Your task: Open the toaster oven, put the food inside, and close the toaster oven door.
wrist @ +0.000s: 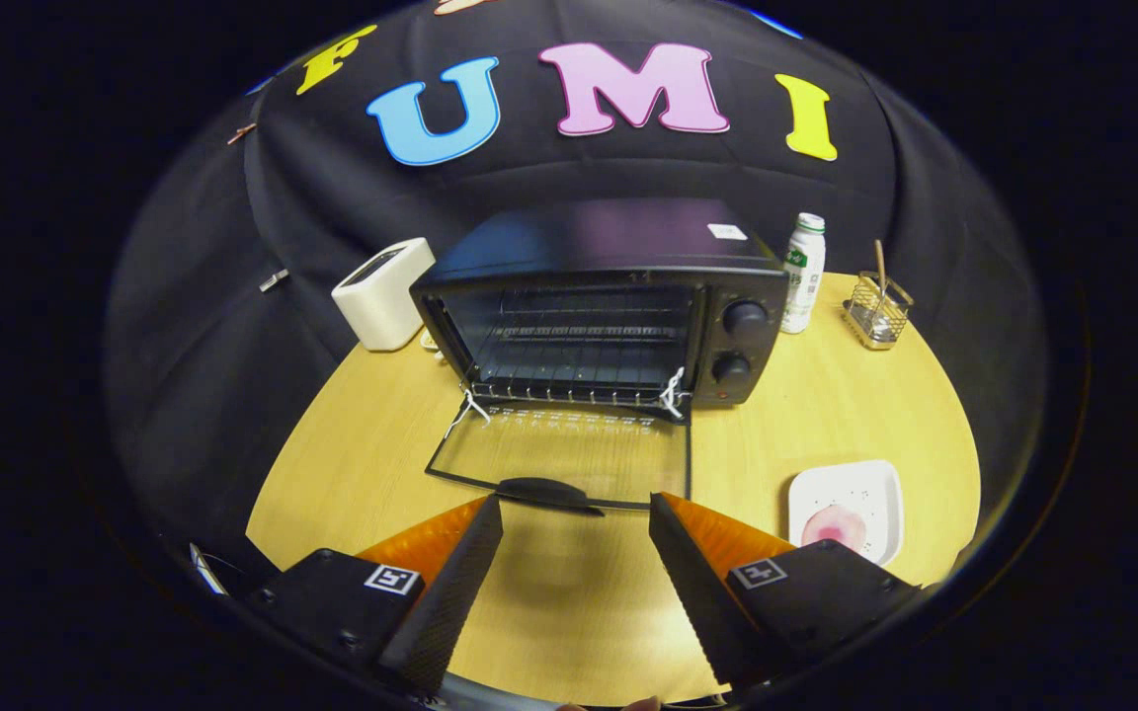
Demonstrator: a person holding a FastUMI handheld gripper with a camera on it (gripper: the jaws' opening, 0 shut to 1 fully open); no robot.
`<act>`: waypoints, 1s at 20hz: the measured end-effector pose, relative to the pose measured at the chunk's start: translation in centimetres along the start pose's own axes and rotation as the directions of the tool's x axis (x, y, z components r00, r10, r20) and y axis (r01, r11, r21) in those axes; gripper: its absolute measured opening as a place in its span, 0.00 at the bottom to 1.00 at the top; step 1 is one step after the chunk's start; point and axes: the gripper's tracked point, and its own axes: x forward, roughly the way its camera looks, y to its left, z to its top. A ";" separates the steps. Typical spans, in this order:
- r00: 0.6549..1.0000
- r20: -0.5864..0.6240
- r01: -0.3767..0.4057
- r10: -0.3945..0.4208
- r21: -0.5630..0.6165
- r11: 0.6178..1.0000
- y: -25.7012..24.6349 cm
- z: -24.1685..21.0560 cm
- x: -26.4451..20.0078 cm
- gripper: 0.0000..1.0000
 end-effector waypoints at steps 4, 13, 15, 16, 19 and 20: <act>1.000 -0.030 0.001 -0.001 -0.008 1.000 -5.9 1.2 -2.2 0.98; 0.917 -0.391 0.093 -0.079 0.016 0.996 -24.3 -5.2 -2.1 0.99; 0.893 -0.440 0.143 -0.097 0.073 0.987 -28.2 -6.3 -0.8 0.98; 0.880 -0.463 0.160 -0.104 0.083 0.984 -29.8 -6.7 -0.2 0.91; 0.828 -0.556 0.148 -0.076 0.085 0.985 -32.1 -9.3 1.7 0.88; 0.808 -0.584 0.154 -0.079 0.079 0.985 -32.8 -10.1 2.3 0.76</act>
